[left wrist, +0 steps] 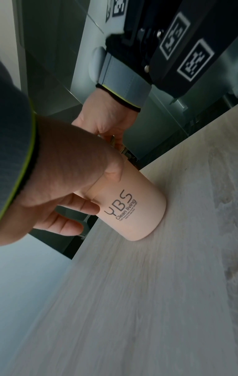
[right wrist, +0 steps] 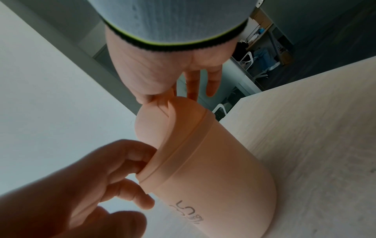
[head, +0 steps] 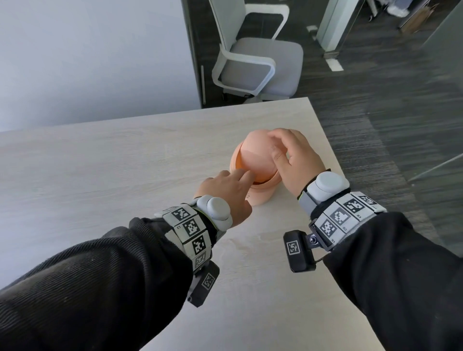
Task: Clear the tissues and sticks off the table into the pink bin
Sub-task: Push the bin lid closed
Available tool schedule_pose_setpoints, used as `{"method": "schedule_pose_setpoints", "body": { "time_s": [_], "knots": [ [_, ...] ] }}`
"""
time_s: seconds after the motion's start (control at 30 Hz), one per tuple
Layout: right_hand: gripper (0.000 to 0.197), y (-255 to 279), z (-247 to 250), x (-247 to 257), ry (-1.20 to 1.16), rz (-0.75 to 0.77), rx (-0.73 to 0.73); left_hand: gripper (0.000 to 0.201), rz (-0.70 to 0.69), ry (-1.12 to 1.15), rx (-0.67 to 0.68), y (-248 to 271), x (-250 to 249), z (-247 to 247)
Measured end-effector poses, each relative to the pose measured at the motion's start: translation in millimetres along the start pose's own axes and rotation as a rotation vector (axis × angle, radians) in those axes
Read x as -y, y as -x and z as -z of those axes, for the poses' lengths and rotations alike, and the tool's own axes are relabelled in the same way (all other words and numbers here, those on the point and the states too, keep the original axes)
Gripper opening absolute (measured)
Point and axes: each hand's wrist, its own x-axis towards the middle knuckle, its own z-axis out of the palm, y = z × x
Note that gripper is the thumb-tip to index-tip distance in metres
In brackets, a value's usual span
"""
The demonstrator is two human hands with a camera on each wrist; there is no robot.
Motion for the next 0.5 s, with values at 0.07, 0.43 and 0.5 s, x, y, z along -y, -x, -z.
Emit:
{"method": "schedule_pose_setpoints", "body": {
  "time_s": [0.07, 0.43, 0.5],
  "knots": [
    [0.028, -2, -1, 1, 0.0, -0.001, 0.003, 0.037, 0.004, -0.029, 0.022, -1, 0, 0],
    [0.053, -4, -2, -1, 0.1, 0.01, 0.014, 0.037, -0.069, 0.272, -0.165, 13, 19, -6],
    [0.054, -3, -3, -1, 0.113, -0.01, 0.022, 0.038, -0.065, 0.347, -0.241, 23, 24, -11]
  ]
}}
